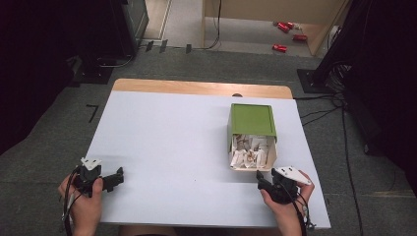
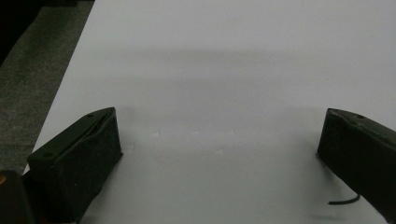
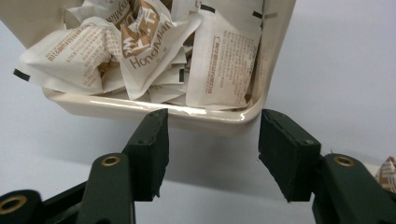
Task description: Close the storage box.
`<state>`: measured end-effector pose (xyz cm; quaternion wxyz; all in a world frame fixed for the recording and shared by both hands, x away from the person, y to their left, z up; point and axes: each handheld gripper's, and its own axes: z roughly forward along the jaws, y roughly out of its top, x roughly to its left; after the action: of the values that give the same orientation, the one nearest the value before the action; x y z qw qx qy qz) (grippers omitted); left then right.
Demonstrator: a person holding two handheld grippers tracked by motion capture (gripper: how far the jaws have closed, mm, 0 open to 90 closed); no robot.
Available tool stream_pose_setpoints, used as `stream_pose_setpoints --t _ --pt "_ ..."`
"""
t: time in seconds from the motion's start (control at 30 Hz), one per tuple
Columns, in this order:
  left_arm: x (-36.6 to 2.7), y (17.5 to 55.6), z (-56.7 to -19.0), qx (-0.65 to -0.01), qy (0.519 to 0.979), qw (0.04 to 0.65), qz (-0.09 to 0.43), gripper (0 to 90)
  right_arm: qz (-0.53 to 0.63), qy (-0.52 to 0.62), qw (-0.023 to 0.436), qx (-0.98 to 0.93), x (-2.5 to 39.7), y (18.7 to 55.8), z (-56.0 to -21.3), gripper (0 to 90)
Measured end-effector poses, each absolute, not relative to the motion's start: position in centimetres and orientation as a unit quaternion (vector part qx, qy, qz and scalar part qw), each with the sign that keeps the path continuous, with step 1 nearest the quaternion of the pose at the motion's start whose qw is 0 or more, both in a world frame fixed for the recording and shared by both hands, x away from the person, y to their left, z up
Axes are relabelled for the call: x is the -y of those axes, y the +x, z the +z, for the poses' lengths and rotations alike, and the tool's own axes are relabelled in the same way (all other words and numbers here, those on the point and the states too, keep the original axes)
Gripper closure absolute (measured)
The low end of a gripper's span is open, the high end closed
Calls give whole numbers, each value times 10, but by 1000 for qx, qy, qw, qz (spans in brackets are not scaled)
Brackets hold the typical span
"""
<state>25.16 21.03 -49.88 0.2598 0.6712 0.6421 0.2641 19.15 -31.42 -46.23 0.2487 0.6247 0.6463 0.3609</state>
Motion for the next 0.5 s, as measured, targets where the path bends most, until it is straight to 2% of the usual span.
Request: stream_pose_setpoints --t 0.5 --pt "-210 252 -499 -642 671 259 264 0 361 622 251 -648 314 193 -464 448"
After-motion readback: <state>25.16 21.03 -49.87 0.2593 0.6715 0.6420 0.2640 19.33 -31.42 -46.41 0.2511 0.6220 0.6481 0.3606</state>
